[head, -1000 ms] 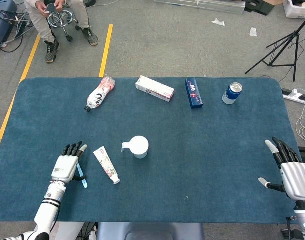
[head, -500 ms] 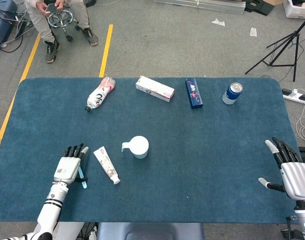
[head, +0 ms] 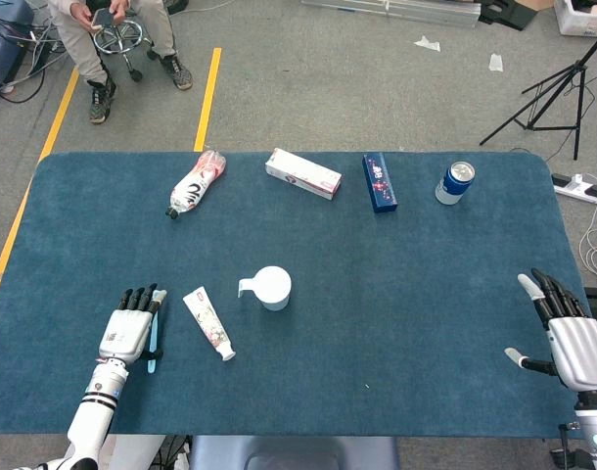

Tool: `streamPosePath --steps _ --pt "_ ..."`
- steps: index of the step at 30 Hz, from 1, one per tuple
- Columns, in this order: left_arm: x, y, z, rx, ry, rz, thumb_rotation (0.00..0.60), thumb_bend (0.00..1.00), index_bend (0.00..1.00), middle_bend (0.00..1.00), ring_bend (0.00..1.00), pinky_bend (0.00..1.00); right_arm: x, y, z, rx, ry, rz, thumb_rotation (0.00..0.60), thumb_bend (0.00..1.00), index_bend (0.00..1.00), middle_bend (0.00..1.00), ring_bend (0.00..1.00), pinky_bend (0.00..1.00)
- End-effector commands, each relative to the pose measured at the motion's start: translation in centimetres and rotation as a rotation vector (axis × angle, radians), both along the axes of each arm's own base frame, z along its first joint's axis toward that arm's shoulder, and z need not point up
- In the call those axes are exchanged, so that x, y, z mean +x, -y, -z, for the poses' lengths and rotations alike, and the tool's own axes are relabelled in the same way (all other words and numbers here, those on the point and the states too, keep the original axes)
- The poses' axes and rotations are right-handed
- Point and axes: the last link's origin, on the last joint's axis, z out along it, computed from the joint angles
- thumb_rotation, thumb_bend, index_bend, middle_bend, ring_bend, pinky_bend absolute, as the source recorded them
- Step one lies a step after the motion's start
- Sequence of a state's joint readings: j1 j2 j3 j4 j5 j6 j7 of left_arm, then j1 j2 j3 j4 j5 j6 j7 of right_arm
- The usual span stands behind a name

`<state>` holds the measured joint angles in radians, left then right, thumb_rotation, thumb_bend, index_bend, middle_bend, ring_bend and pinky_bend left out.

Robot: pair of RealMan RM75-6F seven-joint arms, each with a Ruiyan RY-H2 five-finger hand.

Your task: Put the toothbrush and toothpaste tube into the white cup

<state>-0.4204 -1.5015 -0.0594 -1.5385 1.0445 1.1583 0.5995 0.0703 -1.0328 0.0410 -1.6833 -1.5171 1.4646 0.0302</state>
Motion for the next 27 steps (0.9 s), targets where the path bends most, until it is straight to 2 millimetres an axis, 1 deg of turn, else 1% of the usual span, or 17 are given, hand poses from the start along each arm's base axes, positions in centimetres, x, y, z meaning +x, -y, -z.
streamPosePath --steps 1,16,27 --pt "-0.3 -0.1 -0.1 0.005 -0.007 -0.008 0.600 0.00 0.00 0.00 0.00 0.00 0.0 0.0 0.0 0.002 0.000 0.000 0.600 0.00 0.00 0.00 0.00 0.15" --pt "-2.1 -0.5 -1.1 0.057 -0.074 -0.029 0.600 0.00 0.00 0.00 0.00 0.00 0.0 0.0 0.2 0.004 -0.003 0.004 0.600 0.00 0.00 0.00 0.00 0.15" --pt "-3.2 -1.3 -1.9 0.096 -0.108 -0.042 0.600 0.00 0.00 0.00 0.00 0.00 -0.1 0.1 0.2 0.004 -0.003 0.006 0.600 0.00 0.00 0.00 0.00 0.15"
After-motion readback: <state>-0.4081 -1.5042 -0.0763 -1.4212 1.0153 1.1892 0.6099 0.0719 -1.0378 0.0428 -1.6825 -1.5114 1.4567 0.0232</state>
